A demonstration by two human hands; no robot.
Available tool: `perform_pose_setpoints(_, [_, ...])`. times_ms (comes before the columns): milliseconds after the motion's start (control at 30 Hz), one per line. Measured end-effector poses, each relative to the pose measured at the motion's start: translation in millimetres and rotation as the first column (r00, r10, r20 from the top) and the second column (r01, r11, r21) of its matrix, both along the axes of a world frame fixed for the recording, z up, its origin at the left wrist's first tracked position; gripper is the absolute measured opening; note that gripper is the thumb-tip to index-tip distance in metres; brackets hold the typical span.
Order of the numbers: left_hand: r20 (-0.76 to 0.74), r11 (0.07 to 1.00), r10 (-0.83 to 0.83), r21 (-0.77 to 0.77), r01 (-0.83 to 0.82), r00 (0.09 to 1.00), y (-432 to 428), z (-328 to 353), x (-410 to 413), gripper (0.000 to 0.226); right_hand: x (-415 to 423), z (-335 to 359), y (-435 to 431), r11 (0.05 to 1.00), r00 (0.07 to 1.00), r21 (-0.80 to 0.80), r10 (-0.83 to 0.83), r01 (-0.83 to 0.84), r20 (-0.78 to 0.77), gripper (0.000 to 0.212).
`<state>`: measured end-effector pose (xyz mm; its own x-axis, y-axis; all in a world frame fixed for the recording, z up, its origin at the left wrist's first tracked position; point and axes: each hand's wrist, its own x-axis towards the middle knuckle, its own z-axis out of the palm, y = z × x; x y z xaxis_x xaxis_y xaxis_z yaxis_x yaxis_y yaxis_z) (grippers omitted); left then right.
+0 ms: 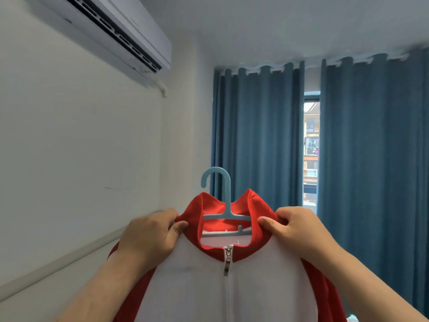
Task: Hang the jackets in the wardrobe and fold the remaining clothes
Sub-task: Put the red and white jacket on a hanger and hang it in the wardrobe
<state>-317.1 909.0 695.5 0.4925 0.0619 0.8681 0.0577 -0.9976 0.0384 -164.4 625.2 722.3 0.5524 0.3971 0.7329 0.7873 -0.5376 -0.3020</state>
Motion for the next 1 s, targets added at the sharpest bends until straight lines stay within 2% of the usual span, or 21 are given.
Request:
perform_pose_setpoints(167, [-0.021,0.996,0.064,-0.066,-0.065,0.998,-10,-13,-28,0.024,4,-22,23,0.995,0.994,-0.048,0.09,-0.087,0.059,0.055])
perform_pose_setpoints(267, [-0.061,0.982,0.15,-0.102,-0.156,0.987,-21,-23,-44,0.026,6,-34,29,0.979,0.979,-0.055,0.198,-0.195,0.051,0.054])
perform_pose_setpoints(400, [-0.111,0.944,0.283,-0.141,-0.297,0.953,-42,-38,-74,0.025,2,-48,39,0.946,0.946,-0.064,0.322,-0.319,0.037,0.066])
perform_pose_setpoints(467, [-0.125,0.921,0.34,-0.154,-0.357,0.932,-53,-46,-93,0.026,-4,-56,44,0.923,0.922,-0.048,0.383,-0.381,0.06,0.065])
perform_pose_setpoints(633, [-0.122,0.824,0.53,-0.158,-0.543,0.839,-80,-62,-155,0.031,-36,-71,67,0.853,0.846,-0.041,0.522,-0.521,0.109,0.063])
perform_pose_setpoints(833, [-0.096,0.68,0.712,-0.151,-0.717,0.696,-117,-77,-237,0.052,-99,-92,92,0.744,0.738,0.0,0.664,-0.669,0.119,0.063])
perform_pose_setpoints(900, [-0.106,0.628,0.755,-0.17,-0.76,0.647,-130,-83,-266,0.049,-124,-99,99,0.697,0.693,0.002,0.712,-0.717,0.118,0.063])
perform_pose_setpoints(1000, [-0.11,0.573,0.799,-0.162,-0.804,0.591,-149,-94,-307,0.032,-163,-111,109,0.621,0.617,0.004,0.778,-0.784,0.118,0.065])
